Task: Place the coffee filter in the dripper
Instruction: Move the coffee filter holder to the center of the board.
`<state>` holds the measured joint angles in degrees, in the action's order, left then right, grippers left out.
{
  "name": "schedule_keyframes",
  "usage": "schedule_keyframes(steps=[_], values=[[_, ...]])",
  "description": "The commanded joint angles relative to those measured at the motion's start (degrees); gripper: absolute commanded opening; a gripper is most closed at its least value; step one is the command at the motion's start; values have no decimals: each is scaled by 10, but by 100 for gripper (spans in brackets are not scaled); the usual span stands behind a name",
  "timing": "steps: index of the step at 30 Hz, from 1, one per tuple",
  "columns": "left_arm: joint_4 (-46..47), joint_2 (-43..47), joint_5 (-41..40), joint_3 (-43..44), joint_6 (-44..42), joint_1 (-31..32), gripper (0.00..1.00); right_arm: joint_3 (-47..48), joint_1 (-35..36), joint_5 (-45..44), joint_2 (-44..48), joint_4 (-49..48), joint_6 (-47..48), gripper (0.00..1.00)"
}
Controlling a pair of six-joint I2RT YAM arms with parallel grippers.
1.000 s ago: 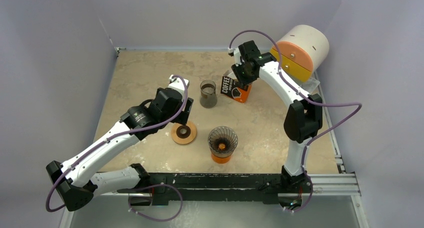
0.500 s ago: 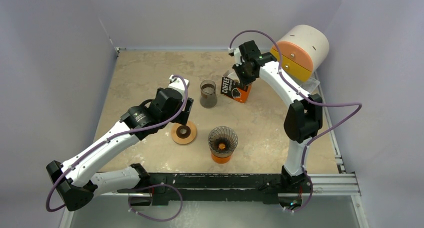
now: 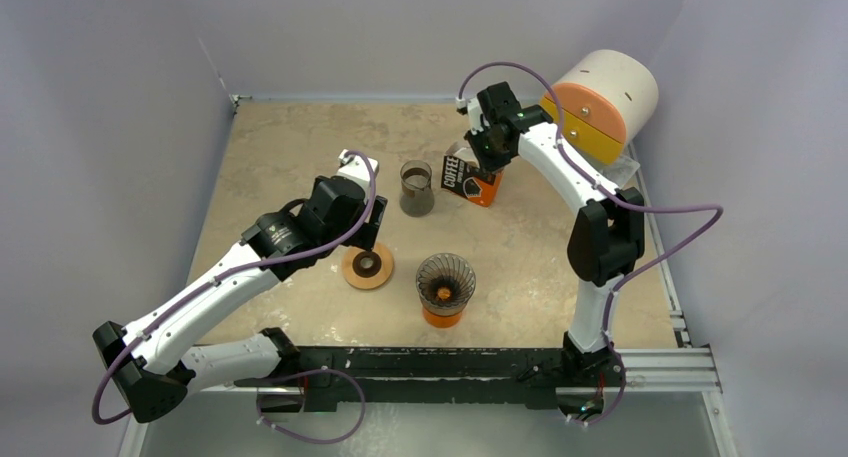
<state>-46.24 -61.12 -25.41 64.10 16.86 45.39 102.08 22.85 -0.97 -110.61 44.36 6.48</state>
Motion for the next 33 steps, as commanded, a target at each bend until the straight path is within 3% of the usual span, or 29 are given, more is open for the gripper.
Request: schedule_keyframes(steps=[1,3,6,18,33], values=[[16,0,-8,0,-8,-4,78,3,0,8,-5,13,6,18],[16,0,-8,0,-8,-4,78,5,-1,8,-6,13,5,14],[16,0,-7,0,-8,-3,78,6,-1,8,-8,13,3,0],[16,-2,-7,0,-9,-3,78,-3,0,-30,20,15,-24,0],[15,-3,-2,0,-8,-3,78,-122,6,-155,117,31,-137,0]])
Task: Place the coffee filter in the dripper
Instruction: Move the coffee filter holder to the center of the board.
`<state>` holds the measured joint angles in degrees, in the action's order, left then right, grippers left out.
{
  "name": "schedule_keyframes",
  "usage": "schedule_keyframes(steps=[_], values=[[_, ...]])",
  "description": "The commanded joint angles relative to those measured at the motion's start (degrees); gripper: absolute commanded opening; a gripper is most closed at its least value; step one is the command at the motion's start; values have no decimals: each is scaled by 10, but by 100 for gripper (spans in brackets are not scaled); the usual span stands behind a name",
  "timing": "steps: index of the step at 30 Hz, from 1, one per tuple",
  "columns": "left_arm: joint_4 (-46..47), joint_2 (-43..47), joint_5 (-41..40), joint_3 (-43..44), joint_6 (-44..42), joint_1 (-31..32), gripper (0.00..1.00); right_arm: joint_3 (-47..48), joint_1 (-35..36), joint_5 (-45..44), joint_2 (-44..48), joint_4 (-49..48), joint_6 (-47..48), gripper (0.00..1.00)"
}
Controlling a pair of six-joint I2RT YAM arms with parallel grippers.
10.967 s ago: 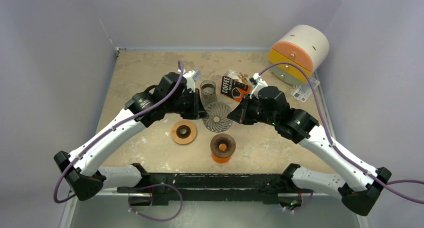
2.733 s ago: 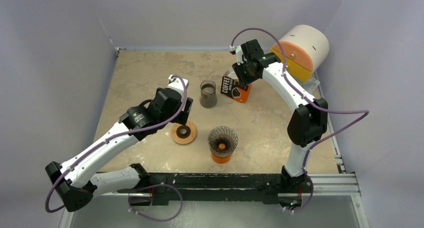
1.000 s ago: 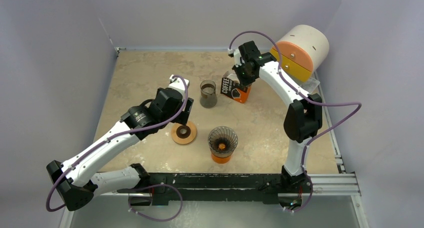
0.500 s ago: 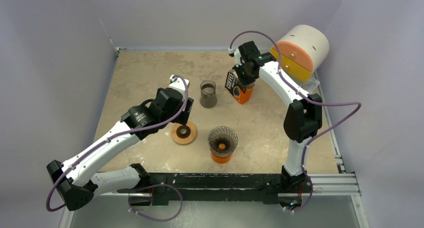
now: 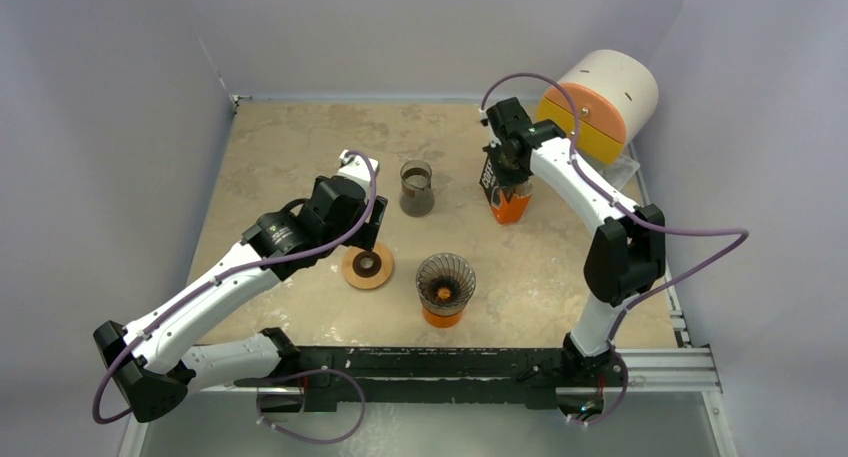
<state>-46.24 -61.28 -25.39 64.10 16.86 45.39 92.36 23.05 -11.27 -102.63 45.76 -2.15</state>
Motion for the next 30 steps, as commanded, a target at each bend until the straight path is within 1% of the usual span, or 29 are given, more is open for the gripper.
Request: schedule_keyframes(steps=[1,5,10,14,18,21,24,30], values=[[15,-1,-3,0,-8,-3,78,-35,4,-61,44,19,-61,0],[15,0,-3,0,-8,-3,78,-62,6,-66,64,8,-87,0],[14,2,-2,0,-7,-4,78,-56,6,-57,57,9,-98,0],[15,3,0,0,-7,-3,78,-45,5,-45,58,11,-99,9],[14,2,1,0,-7,-3,78,-33,5,-44,60,17,-100,13],[14,3,1,0,-7,-3,78,-22,6,-47,62,21,-100,18],[12,1,1,1,-7,-3,78,-10,6,-48,65,26,-101,21],[12,2,1,1,-7,-3,78,6,5,-59,76,28,-100,23]])
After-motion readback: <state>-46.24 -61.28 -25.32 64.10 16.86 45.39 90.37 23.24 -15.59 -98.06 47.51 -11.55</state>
